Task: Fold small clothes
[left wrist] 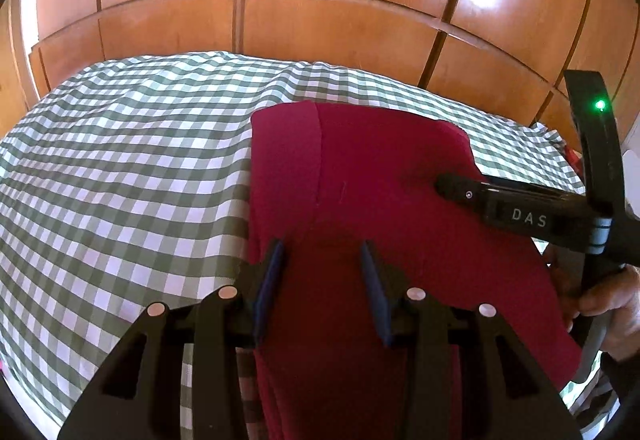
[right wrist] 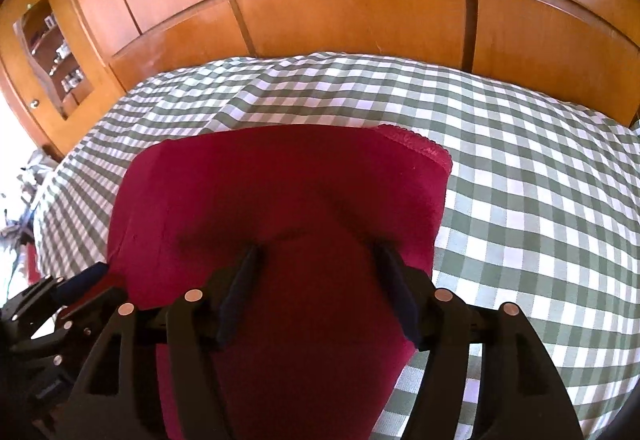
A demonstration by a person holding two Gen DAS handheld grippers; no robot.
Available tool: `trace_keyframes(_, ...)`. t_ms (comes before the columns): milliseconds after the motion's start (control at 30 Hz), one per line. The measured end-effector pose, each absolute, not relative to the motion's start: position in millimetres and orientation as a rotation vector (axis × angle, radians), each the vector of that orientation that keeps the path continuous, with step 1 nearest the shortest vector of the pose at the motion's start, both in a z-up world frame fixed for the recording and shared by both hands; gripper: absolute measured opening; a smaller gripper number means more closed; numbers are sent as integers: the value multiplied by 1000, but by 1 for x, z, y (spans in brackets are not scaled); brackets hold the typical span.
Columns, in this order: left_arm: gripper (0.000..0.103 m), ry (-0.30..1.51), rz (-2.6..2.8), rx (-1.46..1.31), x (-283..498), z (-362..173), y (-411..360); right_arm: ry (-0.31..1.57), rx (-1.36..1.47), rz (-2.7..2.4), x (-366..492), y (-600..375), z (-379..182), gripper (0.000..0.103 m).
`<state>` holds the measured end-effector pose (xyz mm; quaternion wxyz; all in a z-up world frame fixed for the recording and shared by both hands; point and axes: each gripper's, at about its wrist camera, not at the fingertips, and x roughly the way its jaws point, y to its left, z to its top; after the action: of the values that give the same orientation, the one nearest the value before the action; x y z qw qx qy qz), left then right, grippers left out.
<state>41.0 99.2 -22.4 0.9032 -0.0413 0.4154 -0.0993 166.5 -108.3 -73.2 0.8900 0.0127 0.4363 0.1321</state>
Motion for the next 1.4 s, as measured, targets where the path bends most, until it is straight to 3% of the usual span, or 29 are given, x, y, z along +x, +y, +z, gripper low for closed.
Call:
trace_keyframes(133, 40, 855, -202, -90, 39, -21, 100, 916, 114, 258, 162, -125, -71, 90)
trace_keyframes(167, 42, 853, -200, -94, 38, -21, 101, 919, 146, 265, 160, -130, -71, 90)
trace_keyframes(267, 61, 834, -186, -119, 32, -18, 107, 921, 242, 281, 149, -150, -70, 92)
trace_keyframes(433, 61, 847, -208, -218, 24, -24, 131, 968, 455, 370, 132, -181, -81, 92)
trace_keyframes(667, 54, 864, -293, -328, 18, -42, 145, 1020, 606, 525, 125, -182, -99, 92)
trace_keyframes(767, 54, 881, -326, -375, 23, -49, 148, 1038, 600, 554, 133, -170, -105, 88)
trace_keyframes(967, 44, 879, -394, -396, 30, -55, 150, 1068, 583, 566, 156, -151, -114, 76)
trace_keyframes(1133, 41, 889, -406, -410, 39, -58, 150, 1044, 473, 567, 144, -141, -94, 45)
trace_keyframes(1400, 32, 884, -416, -369, 35, -45, 136, 918, 338, 544, 106, -142, -39, 39)
